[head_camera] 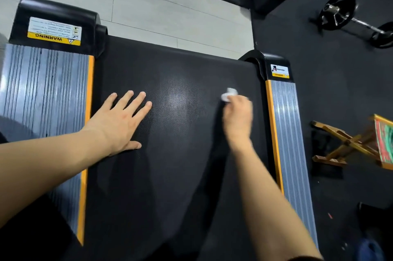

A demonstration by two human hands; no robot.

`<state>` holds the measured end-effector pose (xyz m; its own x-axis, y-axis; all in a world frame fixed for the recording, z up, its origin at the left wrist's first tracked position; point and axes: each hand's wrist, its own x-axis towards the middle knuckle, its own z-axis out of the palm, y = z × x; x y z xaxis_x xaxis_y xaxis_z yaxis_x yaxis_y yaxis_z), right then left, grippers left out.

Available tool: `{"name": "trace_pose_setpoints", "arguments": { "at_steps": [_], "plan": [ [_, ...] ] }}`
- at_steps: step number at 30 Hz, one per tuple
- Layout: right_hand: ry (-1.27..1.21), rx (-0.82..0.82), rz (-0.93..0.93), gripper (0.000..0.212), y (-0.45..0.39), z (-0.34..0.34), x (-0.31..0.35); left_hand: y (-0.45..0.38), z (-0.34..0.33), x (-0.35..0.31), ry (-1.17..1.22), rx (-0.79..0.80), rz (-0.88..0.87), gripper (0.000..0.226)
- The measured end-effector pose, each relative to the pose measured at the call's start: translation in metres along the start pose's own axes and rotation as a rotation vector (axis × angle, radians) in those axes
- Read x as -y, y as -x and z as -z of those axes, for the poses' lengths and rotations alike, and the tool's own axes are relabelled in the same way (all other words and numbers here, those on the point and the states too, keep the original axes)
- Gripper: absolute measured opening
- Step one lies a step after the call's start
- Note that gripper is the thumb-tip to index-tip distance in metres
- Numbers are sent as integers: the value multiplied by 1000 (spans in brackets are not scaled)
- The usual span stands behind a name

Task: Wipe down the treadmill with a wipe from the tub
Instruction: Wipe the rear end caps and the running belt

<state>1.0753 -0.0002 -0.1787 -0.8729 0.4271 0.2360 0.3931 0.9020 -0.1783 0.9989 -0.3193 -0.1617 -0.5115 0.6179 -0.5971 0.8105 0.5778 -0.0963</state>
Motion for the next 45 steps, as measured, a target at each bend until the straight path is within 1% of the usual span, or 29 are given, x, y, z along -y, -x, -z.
{"name": "trace_pose_setpoints", "arguments": {
  "at_steps": [2, 3, 5, 6, 7, 9, 11, 12, 13, 14, 15, 16, 17, 19, 20, 22, 23, 24, 25, 27, 28, 31, 34, 36, 38, 40, 41, 43, 45],
  "plan": [
    [81, -5, -301, 26, 1, 15, -64, 0, -2, -1, -3, 1, 3, 109],
    [89, -22, -405, 28, 6, 17, -77, 0, -2, -1, -4, 0, 3, 109],
    [90, -29, -497, 23, 13, 13, -66, 1, -1, 0, -4, -1, -6, 108],
    [80, -63, -462, 20, 16, 9, -48, 2, -2, 0, -7, -5, -7, 108],
    [69, -94, -381, 20, 20, 5, -23, 2, -2, 0, -14, -3, -8, 107],
    [-46, -93, -127, 24, 43, -7, 41, 3, -1, -1, -26, 8, -13, 106],
    [-233, 30, 149, 24, 87, -15, 116, 3, 2, -3, -28, 21, -11, 105],
    [-283, 98, 258, 24, 107, -17, 145, 4, 3, -3, -22, 28, -8, 104],
    [-312, 147, 334, 24, 119, -18, 160, 5, 5, -3, -10, 34, -9, 104],
    [-309, 171, 386, 24, 120, -18, 156, 5, 6, -3, 0, 33, -6, 104],
    [-291, 148, 417, 23, 111, -19, 139, 5, 7, -2, 4, 32, 2, 105],
    [-249, 93, 383, 23, 98, -18, 111, 6, 7, -1, 6, 32, 6, 106],
    [-186, 29, 275, 23, 83, -17, 75, 7, 8, 0, 12, 30, 7, 107],
    [35, -97, -89, 22, 56, -9, -4, 8, 9, 1, 27, 4, 7, 108],
    [94, -141, -262, 21, 48, -2, -38, 5, 10, 2, 42, -41, 8, 106],
    [9, -142, -508, 23, 43, 3, -72, -4, 17, 4, 112, -183, 13, 96],
    [-23, -118, -595, 29, 44, -3, -77, -13, 21, 4, 135, -245, 9, 89],
    [-48, -145, -659, 34, 44, -10, -76, -22, 24, 4, 131, -289, 0, 84],
    [-56, -203, -677, 35, 45, -17, -72, -32, 28, 4, 118, -311, -10, 81],
    [-72, -355, -655, 31, 48, -29, -62, -47, 33, 6, 106, -329, -37, 84],
    [-76, -382, -679, 29, 46, -33, -61, -52, 35, 8, 99, -323, -58, 87],
    [-21, -369, -756, 27, 44, -30, -62, -43, 40, 12, 90, -209, -110, 92],
    [-32, -335, -742, 26, 40, -18, -55, -35, 44, 21, 48, -68, -165, 96],
    [-8, -301, -775, 26, 38, -16, -52, -35, 51, 27, 41, 9, -194, 98],
    [-12, -310, -811, 27, 38, -12, -51, -42, 57, 30, 46, -19, -192, 99],
    [-26, -332, -812, 24, 39, -15, -51, -43, 52, 33, 37, -43, -186, 98],
    [-13, -344, -770, 22, 41, -19, -55, -39, 46, 32, 43, -27, -172, 96],
    [-32, -333, -542, 24, 37, -17, -65, -30, 29, 30, 39, -36, -138, 89],
    [-29, -271, -295, 29, 9, -10, -70, -28, 20, 29, 51, -97, -125, 83]
  ]
}}
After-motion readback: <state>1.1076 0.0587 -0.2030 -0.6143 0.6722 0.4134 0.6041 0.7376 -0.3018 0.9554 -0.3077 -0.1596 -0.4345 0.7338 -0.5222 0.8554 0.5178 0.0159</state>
